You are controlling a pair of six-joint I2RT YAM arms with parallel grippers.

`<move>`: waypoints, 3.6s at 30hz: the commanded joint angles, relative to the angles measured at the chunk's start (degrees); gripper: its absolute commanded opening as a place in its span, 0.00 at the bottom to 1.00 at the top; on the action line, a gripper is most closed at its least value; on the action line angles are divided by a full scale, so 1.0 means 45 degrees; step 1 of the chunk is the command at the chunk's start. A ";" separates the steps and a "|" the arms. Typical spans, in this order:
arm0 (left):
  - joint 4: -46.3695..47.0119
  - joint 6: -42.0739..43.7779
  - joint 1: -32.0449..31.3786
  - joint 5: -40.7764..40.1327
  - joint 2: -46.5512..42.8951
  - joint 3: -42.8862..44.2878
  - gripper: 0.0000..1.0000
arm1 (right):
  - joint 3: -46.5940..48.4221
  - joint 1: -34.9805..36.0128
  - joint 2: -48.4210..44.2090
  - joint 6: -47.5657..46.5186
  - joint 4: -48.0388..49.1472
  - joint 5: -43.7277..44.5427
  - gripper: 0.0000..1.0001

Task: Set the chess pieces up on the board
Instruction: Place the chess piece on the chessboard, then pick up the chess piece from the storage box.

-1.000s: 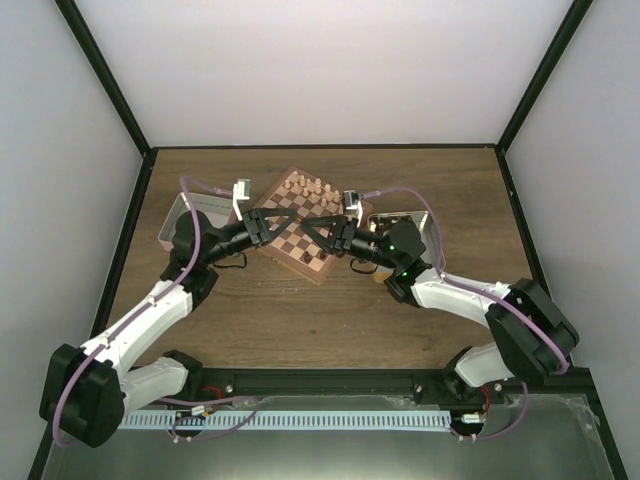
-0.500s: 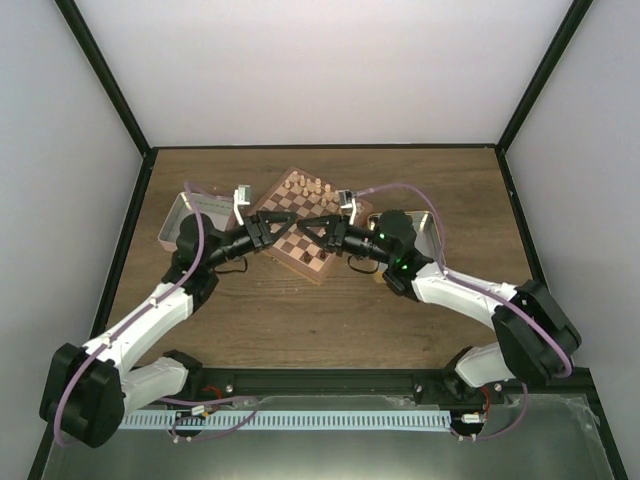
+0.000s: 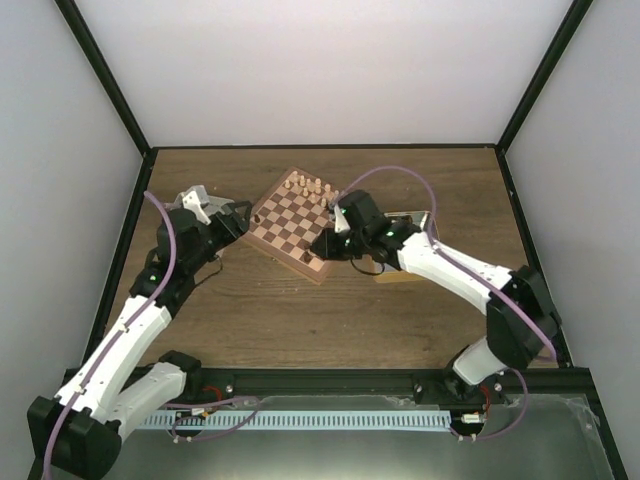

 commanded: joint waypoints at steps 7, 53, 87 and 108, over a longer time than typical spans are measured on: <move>-0.2416 0.4839 0.0063 -0.4440 0.0021 0.1323 0.77 | 0.2376 0.1127 0.2355 -0.2599 -0.5309 0.3507 0.10; -0.2112 0.5356 0.0649 -0.3898 -0.0289 0.0862 0.79 | 0.6946 0.1809 0.6628 -0.3455 -0.7799 0.5717 0.25; -0.1976 0.5299 0.0766 -0.3560 -0.0211 0.0826 0.79 | 0.6542 0.1634 0.4058 -0.2175 -0.6656 0.6300 0.33; -0.1623 0.5460 0.0788 -0.3042 -0.0052 0.0760 0.79 | -0.0178 -0.5570 0.1384 -0.1566 -0.2593 0.5491 0.40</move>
